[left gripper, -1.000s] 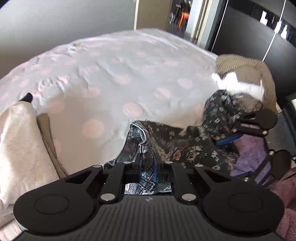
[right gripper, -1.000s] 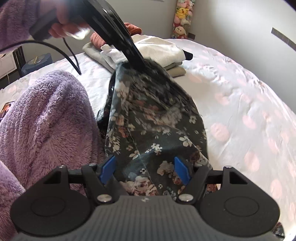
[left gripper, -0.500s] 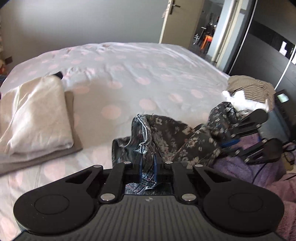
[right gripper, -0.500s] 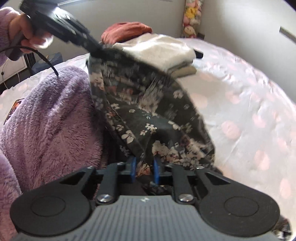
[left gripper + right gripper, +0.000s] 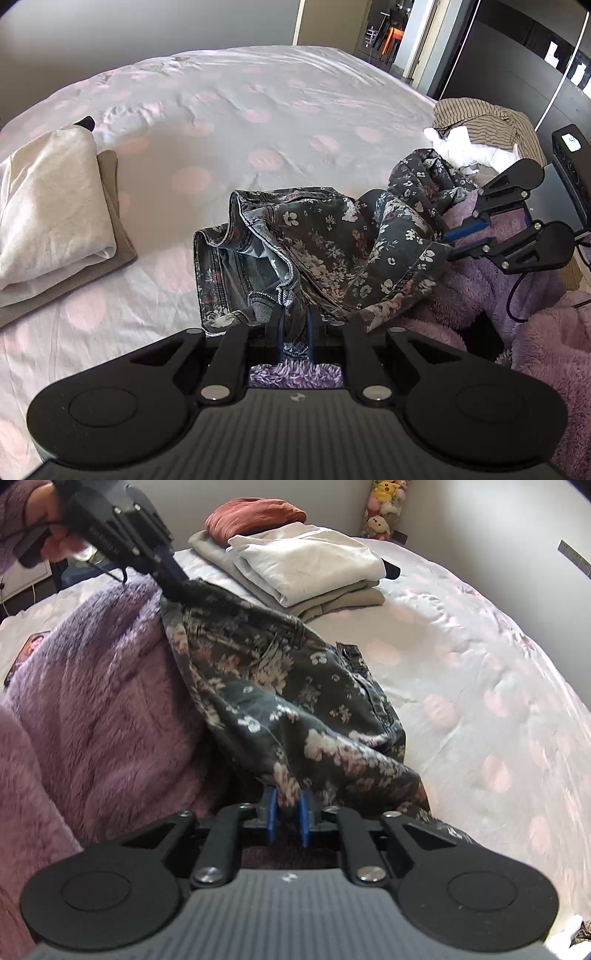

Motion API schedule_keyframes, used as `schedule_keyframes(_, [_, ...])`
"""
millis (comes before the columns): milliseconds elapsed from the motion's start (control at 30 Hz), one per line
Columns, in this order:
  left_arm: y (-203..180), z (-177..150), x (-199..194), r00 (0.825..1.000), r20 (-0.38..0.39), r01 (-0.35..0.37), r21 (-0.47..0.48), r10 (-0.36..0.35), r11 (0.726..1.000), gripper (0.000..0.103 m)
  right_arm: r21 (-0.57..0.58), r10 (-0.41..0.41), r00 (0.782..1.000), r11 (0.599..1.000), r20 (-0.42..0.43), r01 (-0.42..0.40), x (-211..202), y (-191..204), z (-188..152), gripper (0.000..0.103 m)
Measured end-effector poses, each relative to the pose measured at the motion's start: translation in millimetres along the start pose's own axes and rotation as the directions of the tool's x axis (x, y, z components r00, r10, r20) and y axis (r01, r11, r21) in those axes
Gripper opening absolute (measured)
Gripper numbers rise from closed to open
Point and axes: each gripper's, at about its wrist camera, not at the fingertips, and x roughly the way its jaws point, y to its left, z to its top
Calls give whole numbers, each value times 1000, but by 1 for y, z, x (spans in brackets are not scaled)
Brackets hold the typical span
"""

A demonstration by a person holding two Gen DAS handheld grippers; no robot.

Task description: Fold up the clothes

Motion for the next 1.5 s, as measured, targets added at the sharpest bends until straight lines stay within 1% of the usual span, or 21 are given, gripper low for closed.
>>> schedule_keyframes(33, [0,1,1,1000,-4,-3,3,3,1000,10,-9,-18,1000,1000,-6,18,-1,-1,-4,35])
schedule_keyframes(133, [-2,2,2,1000,-16,-10,15,10,1000,10,-39,-77,997,996,-31,76,-4,-9,-16,35])
schedule_keyframes(267, [-4,3,2,999,-28,-27,24,27,999,10,-90,-117,991,990,-62,111,-3,-25,-28,35])
schedule_keyframes(400, [-6,3,3,998,-37,-44,16,44,999,10,-189,-167,982,971,-92,147,-2,-42,-33,35])
schedule_keyframes(467, [-7,4,4,998,-39,-50,13,51,999,10,-261,-191,974,953,-121,155,3,-53,-31,37])
schedule_keyframes(533, [-7,5,3,998,-38,-58,7,58,998,10,-316,-221,962,935,-161,161,10,-67,-33,46])
schedule_keyframes(600, [-6,6,3,997,-32,-71,-5,71,997,10,-352,-254,945,920,-204,171,19,-85,-36,48])
schedule_keyframes(700, [-3,7,2,995,-15,-101,-24,101,995,10,-297,-296,913,931,-282,210,26,-128,-49,48])
schedule_keyframes(733, [-2,8,1,994,-11,-110,-29,110,993,10,-255,-304,902,939,-307,230,26,-146,-55,48])
schedule_keyframes(800, [4,10,1,992,-8,-127,-41,127,991,10,-144,-311,882,950,-355,277,21,-183,-69,48])
schedule_keyframes(867, [11,13,2,990,-12,-142,-54,142,988,10,-13,-303,866,946,-398,325,14,-220,-84,48])
schedule_keyframes(933, [17,16,5,987,-21,-160,-65,159,985,10,144,-269,871,924,-412,353,2,-252,-102,48])
schedule_keyframes(1033, [27,21,10,983,-30,-181,-79,179,980,9,348,-203,890,867,-408,357,-12,-284,-131,48])
schedule_keyframes(1100, [30,25,13,981,-35,-195,-78,193,978,9,429,-163,895,833,-415,351,-10,-295,-149,48])
schedule_keyframes(1200, [32,29,15,977,-42,-211,-73,208,975,9,508,-107,893,790,-437,343,2,-293,-172,48])
schedule_keyframes(1267, [33,31,15,975,-42,-221,-78,218,972,9,547,-64,894,771,-443,326,10,-289,-183,48])
schedule_keyframes(1300, [34,31,15,974,-41,-226,-82,224,971,9,562,-41,892,763,-449,318,13,-285,-188,47])
schedule_keyframes(1333, [35,33,15,973,-39,-232,-88,229,969,9,570,-28,890,758,-456,316,16,-282,-193,41])
schedule_keyframes(1367, [36,35,15,972,-35,-236,-100,234,967,9,568,-28,887,758,-461,319,17,-279,-195,30])
schedule_keyframes(1400, [38,38,15,971,-31,-241,-112,239,964,9,564,-36,884,758,-466,328,16,-277,-197,4])
schedule_keyframes(1500, [43,47,14,966,-13,-258,-141,258,956,8,529,-158,873,741,-461,414,3,-284,-190,3])
